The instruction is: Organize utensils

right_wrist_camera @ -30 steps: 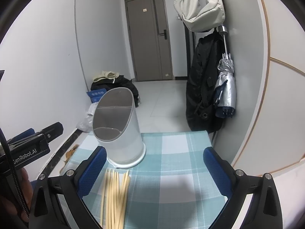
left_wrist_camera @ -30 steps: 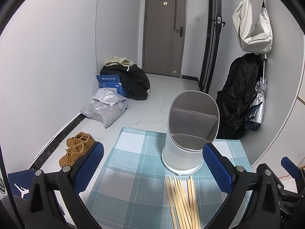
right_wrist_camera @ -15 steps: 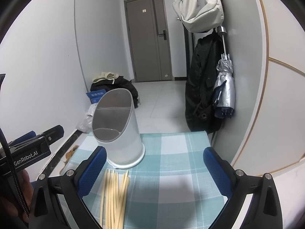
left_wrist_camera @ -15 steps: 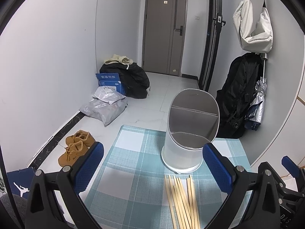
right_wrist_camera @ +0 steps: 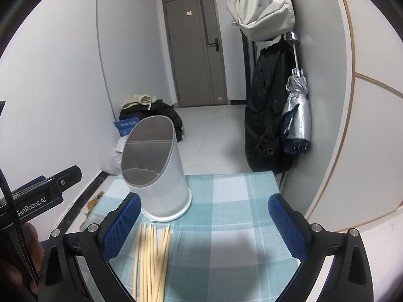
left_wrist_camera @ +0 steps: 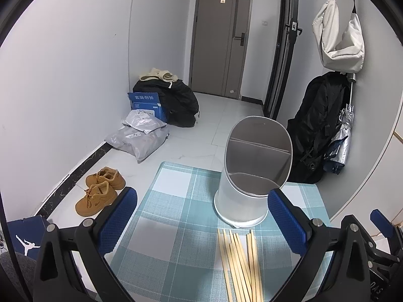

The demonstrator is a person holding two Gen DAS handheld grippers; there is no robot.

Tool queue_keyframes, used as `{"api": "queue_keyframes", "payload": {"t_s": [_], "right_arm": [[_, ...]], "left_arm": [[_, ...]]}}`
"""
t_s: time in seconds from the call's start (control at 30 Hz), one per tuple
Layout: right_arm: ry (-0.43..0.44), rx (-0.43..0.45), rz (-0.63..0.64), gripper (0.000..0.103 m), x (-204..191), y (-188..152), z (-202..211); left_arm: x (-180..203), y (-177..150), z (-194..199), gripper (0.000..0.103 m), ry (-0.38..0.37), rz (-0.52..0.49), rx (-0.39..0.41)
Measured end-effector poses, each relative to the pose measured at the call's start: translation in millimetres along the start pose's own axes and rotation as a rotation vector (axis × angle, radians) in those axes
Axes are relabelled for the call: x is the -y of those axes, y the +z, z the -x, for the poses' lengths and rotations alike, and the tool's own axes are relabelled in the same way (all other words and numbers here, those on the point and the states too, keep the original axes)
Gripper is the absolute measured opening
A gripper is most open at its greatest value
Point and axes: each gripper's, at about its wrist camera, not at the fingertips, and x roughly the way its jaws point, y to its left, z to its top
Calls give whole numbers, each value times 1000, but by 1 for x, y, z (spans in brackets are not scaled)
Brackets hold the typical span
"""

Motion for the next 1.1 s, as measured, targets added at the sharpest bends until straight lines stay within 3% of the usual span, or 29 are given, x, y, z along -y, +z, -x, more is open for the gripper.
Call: {"api": "queue_keyframes", "payload": {"t_s": [0.57,0.7,0.9,1.1], "right_arm": [[30,-3,-1,98,2,-2,-1],[41,-16,-1,95,1,-4,-3],[66,-102,-2,90,-1,-9,-22],[92,-239,25,83,-9,-16,-52]], "left_arm": [[2,0,0,102,8,-5,-5],[1,1,-3,102,51,-14,3],[-7,1,-13,102,89,30,-30],[-9,-6,-23,102,133,-31,-50]]}}
